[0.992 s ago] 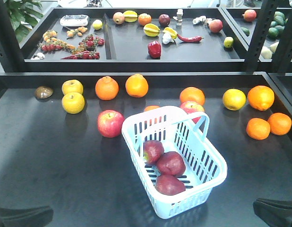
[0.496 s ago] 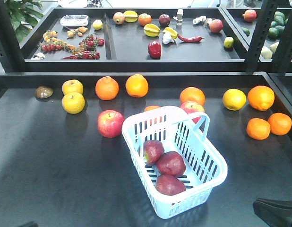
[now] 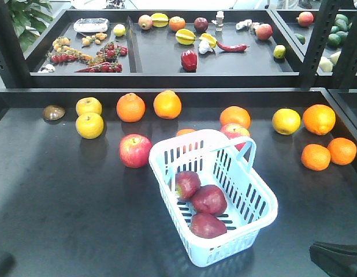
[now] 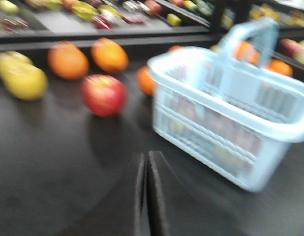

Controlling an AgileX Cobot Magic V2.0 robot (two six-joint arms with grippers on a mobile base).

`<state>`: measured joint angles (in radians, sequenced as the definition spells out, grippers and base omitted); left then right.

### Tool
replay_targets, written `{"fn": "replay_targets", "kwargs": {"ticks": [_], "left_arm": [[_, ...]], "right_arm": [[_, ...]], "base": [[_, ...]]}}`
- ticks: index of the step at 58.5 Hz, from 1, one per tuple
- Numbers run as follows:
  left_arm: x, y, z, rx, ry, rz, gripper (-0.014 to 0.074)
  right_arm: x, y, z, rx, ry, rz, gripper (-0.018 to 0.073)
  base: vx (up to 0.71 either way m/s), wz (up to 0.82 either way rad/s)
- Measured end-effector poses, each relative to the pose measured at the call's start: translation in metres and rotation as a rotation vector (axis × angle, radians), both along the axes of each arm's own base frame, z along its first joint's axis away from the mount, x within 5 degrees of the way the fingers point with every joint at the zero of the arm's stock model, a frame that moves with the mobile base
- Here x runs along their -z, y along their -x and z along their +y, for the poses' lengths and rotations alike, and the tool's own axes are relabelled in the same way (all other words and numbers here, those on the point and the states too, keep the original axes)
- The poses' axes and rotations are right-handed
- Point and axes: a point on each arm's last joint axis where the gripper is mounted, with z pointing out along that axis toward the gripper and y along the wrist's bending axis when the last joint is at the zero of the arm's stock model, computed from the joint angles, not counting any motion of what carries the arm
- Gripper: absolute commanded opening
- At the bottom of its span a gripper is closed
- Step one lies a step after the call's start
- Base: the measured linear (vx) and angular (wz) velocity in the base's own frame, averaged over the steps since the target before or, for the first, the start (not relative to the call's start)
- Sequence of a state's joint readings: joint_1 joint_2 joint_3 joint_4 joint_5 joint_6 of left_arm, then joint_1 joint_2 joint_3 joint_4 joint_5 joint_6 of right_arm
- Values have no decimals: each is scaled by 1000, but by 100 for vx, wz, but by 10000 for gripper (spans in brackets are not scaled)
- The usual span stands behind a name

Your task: Pick three apples into basket with both arms

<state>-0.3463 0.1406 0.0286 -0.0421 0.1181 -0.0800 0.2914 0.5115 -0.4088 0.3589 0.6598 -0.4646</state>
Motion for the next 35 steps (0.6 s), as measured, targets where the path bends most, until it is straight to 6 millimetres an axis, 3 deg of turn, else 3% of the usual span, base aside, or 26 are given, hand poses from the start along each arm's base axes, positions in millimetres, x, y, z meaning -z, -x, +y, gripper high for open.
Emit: {"fn": "replay_targets", "kwargs": {"ticks": [18, 35], "left_arm": [[-8, 6, 18, -244, -55, -157, -6], [-9, 6, 21, -290, -69, -161, -6]], "right_arm": [[0, 0, 0, 0, 0, 1, -6], [0, 0, 0, -1, 1, 4, -6]], "base": [[0, 0], [0, 0]]}}
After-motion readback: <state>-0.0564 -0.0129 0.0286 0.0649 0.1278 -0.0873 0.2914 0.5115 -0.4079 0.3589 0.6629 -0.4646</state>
